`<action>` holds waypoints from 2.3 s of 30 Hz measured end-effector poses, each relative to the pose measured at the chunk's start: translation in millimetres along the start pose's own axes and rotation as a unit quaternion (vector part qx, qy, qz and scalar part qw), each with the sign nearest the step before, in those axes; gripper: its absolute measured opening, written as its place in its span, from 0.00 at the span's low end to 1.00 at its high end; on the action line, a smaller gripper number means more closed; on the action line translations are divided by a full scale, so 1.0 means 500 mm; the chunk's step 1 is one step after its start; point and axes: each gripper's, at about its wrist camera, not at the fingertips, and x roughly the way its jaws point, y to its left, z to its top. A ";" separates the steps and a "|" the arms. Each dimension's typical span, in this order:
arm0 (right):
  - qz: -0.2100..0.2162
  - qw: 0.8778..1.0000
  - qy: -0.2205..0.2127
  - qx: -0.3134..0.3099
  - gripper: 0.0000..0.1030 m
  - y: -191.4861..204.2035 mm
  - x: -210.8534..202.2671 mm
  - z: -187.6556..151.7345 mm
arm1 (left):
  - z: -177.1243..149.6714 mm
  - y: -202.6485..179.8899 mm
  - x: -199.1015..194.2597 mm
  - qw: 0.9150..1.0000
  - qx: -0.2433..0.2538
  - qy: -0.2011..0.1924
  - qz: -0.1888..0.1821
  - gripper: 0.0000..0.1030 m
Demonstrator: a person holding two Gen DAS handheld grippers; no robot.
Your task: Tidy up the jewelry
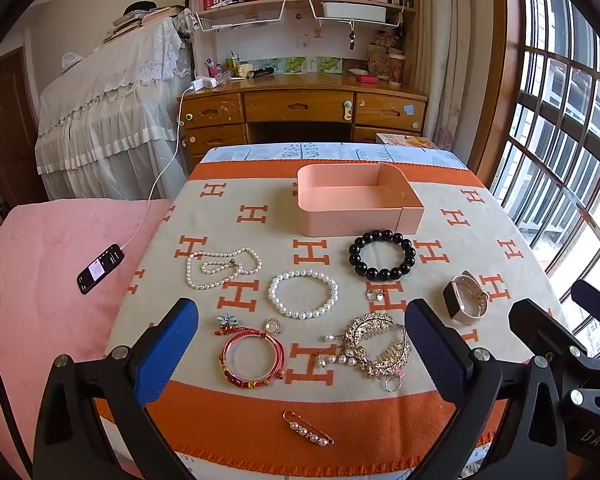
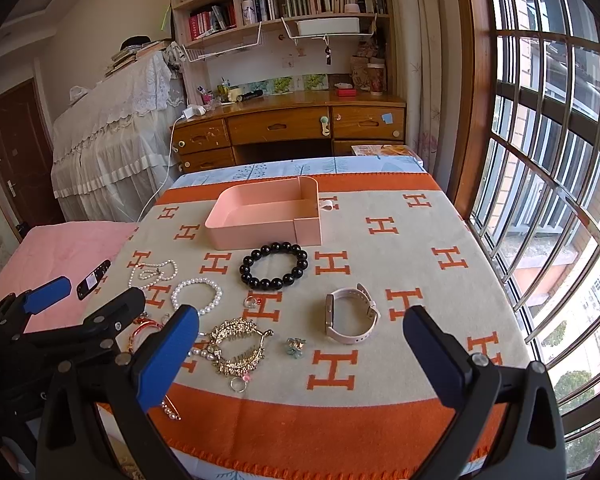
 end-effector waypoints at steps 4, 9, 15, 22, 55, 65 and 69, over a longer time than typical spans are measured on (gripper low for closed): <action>0.001 1.000 0.000 0.000 1.00 0.000 -0.001 -0.001 | 0.002 -0.002 0.004 1.000 0.000 0.002 0.000 0.99; 0.004 1.000 -0.002 0.000 1.00 0.004 -0.007 -0.003 | -0.004 -0.008 0.012 1.000 -0.005 0.013 -0.009 0.99; 0.007 1.000 -0.003 0.001 1.00 0.005 -0.012 -0.003 | -0.018 -0.003 -0.018 1.000 -0.005 0.010 -0.006 0.99; 0.015 1.000 -0.007 -0.001 1.00 0.013 -0.026 -0.009 | -0.013 0.006 -0.024 1.000 -0.013 0.013 -0.016 0.99; 0.070 0.971 0.230 -0.007 0.57 -0.036 0.320 0.150 | 0.165 0.132 0.249 0.988 0.051 0.138 -0.035 0.99; 0.016 0.958 0.280 -0.064 0.52 0.011 0.456 0.132 | 0.119 0.055 0.358 0.958 0.180 0.201 -0.101 0.85; 0.006 0.951 0.299 -0.074 0.45 0.010 0.487 0.123 | 0.107 0.033 0.396 0.945 0.224 0.217 -0.097 0.73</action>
